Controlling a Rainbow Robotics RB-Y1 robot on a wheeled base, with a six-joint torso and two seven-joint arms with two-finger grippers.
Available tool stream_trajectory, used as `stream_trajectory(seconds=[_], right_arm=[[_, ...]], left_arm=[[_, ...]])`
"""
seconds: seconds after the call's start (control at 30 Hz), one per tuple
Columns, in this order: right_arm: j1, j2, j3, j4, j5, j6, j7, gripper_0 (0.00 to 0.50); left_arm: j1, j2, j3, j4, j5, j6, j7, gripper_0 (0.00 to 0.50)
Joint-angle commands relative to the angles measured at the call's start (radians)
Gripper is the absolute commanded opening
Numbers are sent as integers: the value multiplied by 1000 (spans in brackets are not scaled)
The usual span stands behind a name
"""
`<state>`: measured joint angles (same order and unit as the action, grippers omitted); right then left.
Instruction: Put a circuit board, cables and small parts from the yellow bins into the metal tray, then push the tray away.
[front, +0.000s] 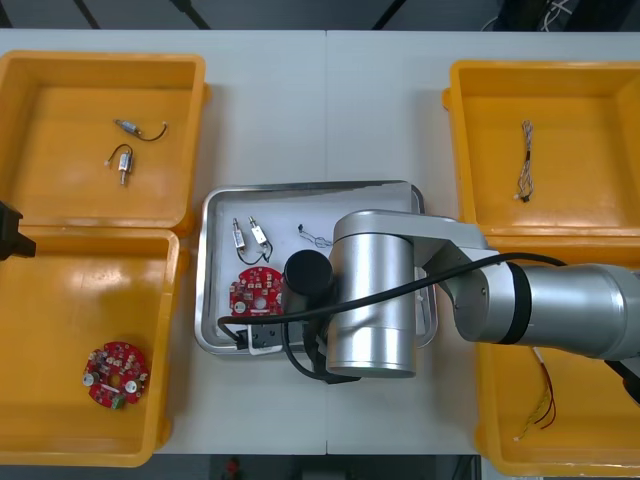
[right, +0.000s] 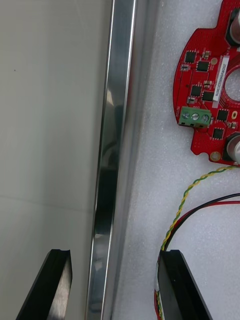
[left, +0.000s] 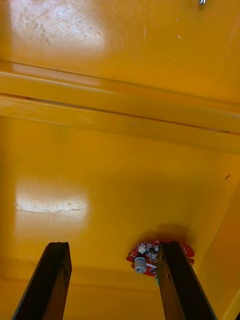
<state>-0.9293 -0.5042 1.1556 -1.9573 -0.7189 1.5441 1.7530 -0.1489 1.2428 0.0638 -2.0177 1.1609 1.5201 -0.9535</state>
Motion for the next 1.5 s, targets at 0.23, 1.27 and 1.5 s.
stream_trajectory(seconds=[0.23, 1.27, 1.5], right_arm=[[72, 53, 30, -9, 102, -9, -4, 500], [76, 52, 50, 17, 200, -15, -13, 0], [4, 6, 50, 9, 170, -13, -38, 0]], left_arm=[[20, 46, 31, -26, 23, -14, -76, 500], [25, 46, 31, -13, 23, -20, -174, 500], [25, 46, 31, -13, 23, -20, -174, 500]])
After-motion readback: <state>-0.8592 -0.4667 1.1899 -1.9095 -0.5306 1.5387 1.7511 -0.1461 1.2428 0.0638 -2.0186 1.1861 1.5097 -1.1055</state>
